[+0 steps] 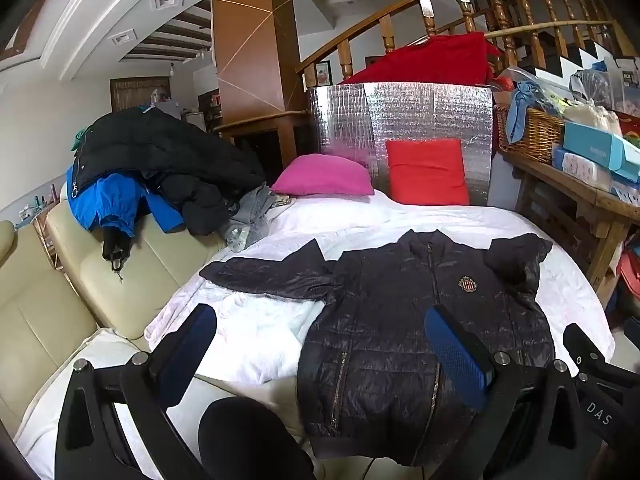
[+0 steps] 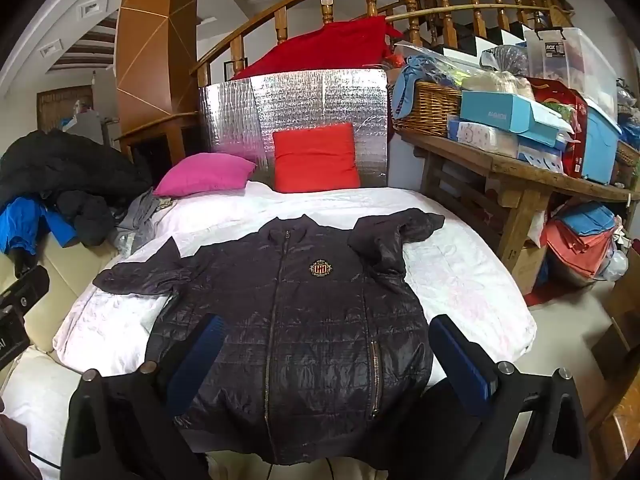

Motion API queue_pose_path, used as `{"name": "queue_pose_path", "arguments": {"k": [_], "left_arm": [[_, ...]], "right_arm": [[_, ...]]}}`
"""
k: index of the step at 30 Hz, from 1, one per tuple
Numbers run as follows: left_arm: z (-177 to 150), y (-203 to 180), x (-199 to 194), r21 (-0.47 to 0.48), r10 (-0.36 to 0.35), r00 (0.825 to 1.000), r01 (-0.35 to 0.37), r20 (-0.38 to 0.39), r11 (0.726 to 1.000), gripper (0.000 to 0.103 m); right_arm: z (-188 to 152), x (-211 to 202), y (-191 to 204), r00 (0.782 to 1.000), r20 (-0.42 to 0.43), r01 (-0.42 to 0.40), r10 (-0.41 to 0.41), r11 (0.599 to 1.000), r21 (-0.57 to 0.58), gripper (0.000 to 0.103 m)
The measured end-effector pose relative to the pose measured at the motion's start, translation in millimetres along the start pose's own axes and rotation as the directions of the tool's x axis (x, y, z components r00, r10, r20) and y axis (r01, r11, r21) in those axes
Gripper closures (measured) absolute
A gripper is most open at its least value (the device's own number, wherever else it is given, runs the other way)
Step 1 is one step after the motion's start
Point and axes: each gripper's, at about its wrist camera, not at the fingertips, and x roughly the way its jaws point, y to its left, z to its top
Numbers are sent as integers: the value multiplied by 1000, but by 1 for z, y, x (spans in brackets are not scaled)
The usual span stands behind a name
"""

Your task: Fold large clothes

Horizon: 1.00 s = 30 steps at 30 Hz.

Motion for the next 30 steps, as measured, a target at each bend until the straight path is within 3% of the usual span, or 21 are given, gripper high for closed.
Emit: {"name": "queue_pose_path", "arguments": {"k": [30], "left_arm": [[-7, -6, 11, 15, -15, 998, 16, -54, 1000, 0]], "right_arm": [[-5, 6, 3, 1000, -28, -5, 5, 1000, -13, 0]]}}
